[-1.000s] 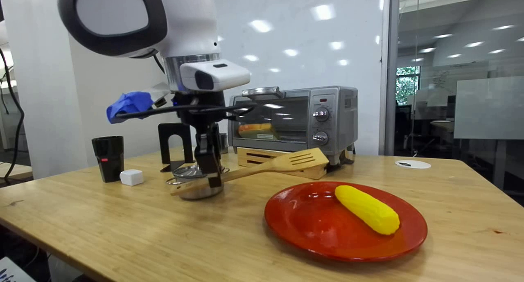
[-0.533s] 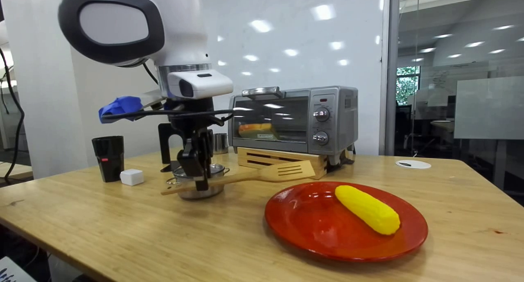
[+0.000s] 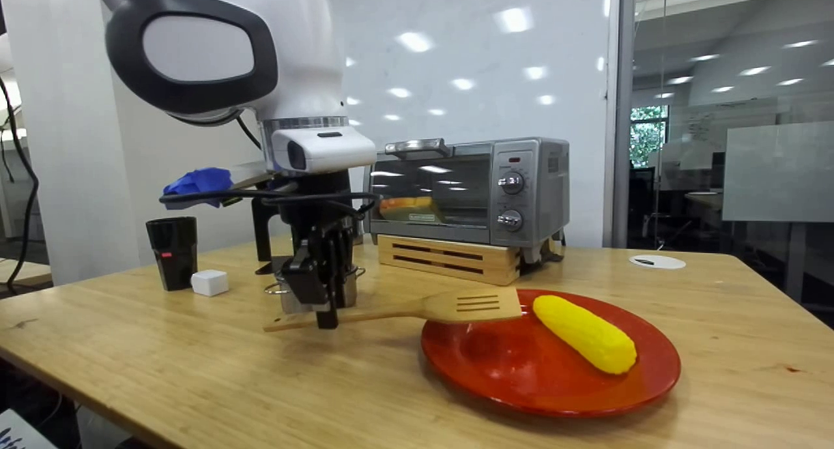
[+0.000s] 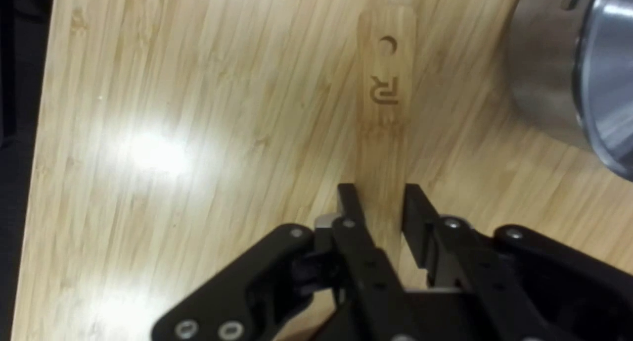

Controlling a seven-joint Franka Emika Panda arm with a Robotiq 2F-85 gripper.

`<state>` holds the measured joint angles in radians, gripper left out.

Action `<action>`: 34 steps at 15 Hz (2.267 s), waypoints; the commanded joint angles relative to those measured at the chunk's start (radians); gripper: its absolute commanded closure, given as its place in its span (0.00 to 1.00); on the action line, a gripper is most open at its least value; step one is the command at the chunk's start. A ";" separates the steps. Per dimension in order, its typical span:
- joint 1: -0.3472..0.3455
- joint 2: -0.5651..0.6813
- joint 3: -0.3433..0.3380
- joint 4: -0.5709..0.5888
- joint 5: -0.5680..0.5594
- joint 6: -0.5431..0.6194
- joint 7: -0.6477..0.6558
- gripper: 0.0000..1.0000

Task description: Put the spatula on the plate.

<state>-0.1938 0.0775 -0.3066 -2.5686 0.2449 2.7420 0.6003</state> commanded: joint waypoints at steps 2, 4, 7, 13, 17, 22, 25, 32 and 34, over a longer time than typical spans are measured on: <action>-0.018 0.068 -0.019 0.061 -0.110 -0.096 0.034 0.94; -0.013 0.081 -0.031 0.079 -0.166 -0.141 0.033 0.94; -0.008 0.088 -0.035 0.101 -0.232 -0.192 0.014 0.94; -0.004 0.059 -0.026 0.110 -0.316 -0.200 -0.015 0.36; 0.005 -0.002 -0.023 0.088 -0.375 -0.228 -0.028 0.08; 0.006 -0.197 0.031 0.009 -0.421 -0.355 -0.189 0.00; 0.005 -0.346 0.087 -0.046 -0.432 -0.445 -0.292 0.00; 0.038 -0.648 0.193 -0.119 -0.431 -0.650 -0.553 0.00; 0.057 -0.691 0.199 -0.122 -0.433 -0.647 -0.630 0.00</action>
<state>-0.1560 -0.5305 -0.1187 -2.6604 -0.1686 2.1098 0.0713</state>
